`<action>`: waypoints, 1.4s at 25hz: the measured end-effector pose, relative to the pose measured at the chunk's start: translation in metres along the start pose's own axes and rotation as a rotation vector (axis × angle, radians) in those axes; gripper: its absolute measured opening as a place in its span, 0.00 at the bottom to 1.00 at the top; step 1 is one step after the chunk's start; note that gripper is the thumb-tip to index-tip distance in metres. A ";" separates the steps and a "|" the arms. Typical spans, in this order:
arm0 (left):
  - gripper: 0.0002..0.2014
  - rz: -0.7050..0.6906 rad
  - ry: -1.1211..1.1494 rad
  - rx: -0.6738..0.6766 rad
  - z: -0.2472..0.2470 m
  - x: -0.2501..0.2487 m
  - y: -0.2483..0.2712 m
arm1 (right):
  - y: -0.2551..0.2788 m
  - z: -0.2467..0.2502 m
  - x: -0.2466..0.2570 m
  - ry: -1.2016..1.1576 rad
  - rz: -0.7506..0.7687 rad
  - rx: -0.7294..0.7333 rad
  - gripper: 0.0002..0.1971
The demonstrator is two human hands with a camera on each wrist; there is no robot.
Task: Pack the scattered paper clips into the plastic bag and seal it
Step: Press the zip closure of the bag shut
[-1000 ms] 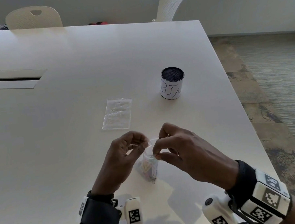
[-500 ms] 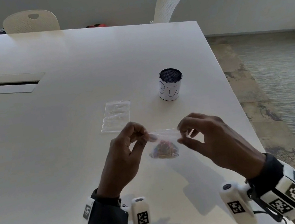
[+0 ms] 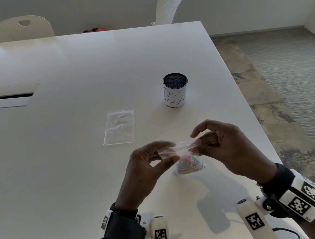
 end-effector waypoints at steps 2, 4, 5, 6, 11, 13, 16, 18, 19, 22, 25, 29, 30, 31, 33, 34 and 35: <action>0.11 -0.006 -0.044 0.018 -0.008 -0.001 -0.004 | 0.001 0.001 -0.005 0.021 -0.006 0.007 0.10; 0.07 -0.025 -0.057 -0.005 -0.012 -0.003 -0.009 | 0.001 0.003 -0.008 0.080 0.006 0.014 0.08; 0.05 -0.032 -0.057 -0.016 -0.014 -0.004 -0.011 | 0.001 0.005 -0.009 0.109 0.010 0.016 0.07; 0.04 -0.032 -0.059 -0.025 -0.015 -0.002 -0.014 | 0.002 0.006 -0.010 0.133 0.013 0.017 0.06; 0.05 -0.004 -0.058 0.020 -0.023 -0.002 -0.020 | 0.008 0.016 -0.012 0.170 0.001 -0.009 0.03; 0.06 -0.005 -0.063 0.042 -0.026 -0.005 -0.022 | 0.011 0.017 -0.013 0.131 -0.021 -0.018 0.03; 0.06 -0.012 -0.094 0.074 -0.030 -0.010 -0.022 | 0.013 0.017 -0.011 0.116 -0.027 -0.028 0.02; 0.06 -0.020 -0.113 0.089 -0.032 -0.012 -0.021 | 0.014 0.016 -0.009 0.115 -0.027 -0.029 0.01; 0.06 -0.025 -0.121 0.093 -0.033 -0.014 -0.020 | 0.016 0.016 -0.010 0.107 -0.034 -0.035 0.01; 0.05 -0.028 -0.135 0.102 -0.034 -0.016 -0.018 | 0.020 0.016 -0.014 0.064 -0.037 -0.069 0.03; 0.07 -0.042 -0.147 0.103 -0.034 -0.018 -0.015 | 0.024 0.016 -0.011 0.080 -0.022 -0.063 0.03; 0.09 -0.045 -0.159 0.109 -0.036 -0.016 -0.012 | 0.030 0.013 -0.010 0.047 -0.038 -0.066 0.02; 0.09 -0.044 -0.162 0.112 -0.037 -0.016 -0.012 | 0.031 0.013 -0.011 0.048 -0.037 -0.071 0.02; 0.09 -0.043 -0.163 0.113 -0.038 -0.016 -0.011 | 0.031 0.013 -0.012 0.052 -0.034 -0.077 0.03; 0.07 -0.040 -0.145 0.102 -0.038 -0.015 -0.010 | 0.032 0.013 -0.012 0.076 -0.008 -0.087 0.04; 0.05 -0.038 -0.127 0.093 -0.038 -0.015 -0.010 | 0.032 0.012 -0.010 0.102 0.016 -0.087 0.05; 0.04 -0.036 -0.106 0.084 -0.038 -0.015 -0.009 | 0.032 0.012 -0.008 0.135 0.047 -0.084 0.05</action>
Point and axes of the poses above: each hand's wrist, its own y-axis away from the middle knuckle, its own z-axis out of the back of the hand, x = y × z, the point moved 8 cm from there along -y, towards the middle knuckle, and after that the axes turned 15 degrees about z, right-handed, at the moved point
